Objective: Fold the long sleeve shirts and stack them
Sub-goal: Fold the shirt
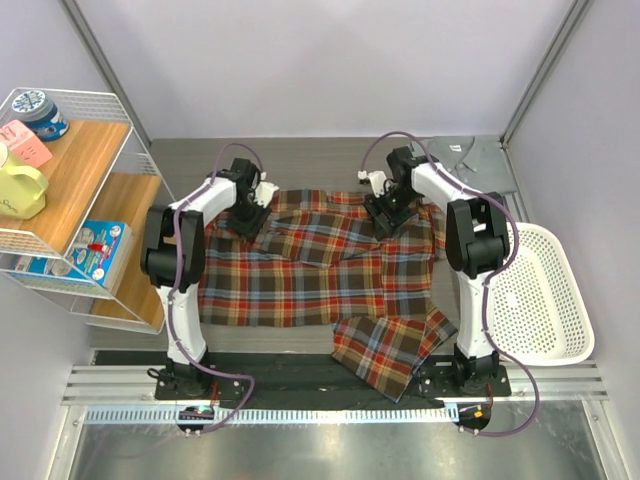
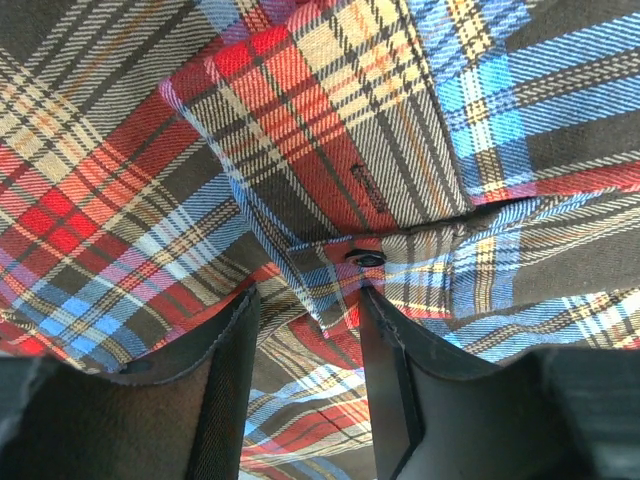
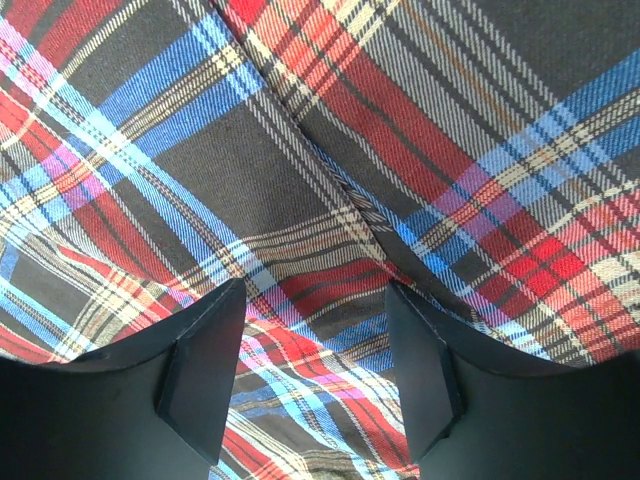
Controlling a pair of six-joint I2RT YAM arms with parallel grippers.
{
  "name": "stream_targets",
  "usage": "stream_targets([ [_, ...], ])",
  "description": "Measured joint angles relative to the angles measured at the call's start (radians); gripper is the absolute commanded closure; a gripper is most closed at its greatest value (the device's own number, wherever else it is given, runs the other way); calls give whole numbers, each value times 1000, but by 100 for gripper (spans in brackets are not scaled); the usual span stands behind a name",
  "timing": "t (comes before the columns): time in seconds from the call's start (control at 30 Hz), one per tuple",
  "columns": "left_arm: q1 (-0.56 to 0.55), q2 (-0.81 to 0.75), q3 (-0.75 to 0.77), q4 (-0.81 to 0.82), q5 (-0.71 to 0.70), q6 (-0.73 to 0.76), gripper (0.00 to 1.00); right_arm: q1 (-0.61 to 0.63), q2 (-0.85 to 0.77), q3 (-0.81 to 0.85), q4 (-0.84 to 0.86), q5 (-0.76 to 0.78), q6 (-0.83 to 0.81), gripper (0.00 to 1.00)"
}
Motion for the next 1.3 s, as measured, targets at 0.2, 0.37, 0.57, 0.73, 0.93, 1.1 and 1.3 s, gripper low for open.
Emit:
stream_targets([
  [0.2,2,14,33,-15,64,23,48,-17,3,15,-2,2,-13,29],
  [0.37,7,-141,-60,-74,243,111,32,-33,-96,-56,-30,-43,-71,26],
  [0.57,7,-469,-171,-220,393,310,32,-22,-523,-320,-120,-129,-213,29],
  [0.73,13,-661,-377,-322,445,464,32,146,-894,-624,-182,-136,-391,30],
  [0.93,17,-804,-560,-368,454,522,35,451,-1043,-911,-214,-71,-484,34],
  [1.1,18,-852,-597,-319,444,468,34,703,-983,-941,-125,-32,-385,36],
  [1.3,20,-1004,-690,-200,429,390,34,859,-964,-939,-6,-23,-250,37],
])
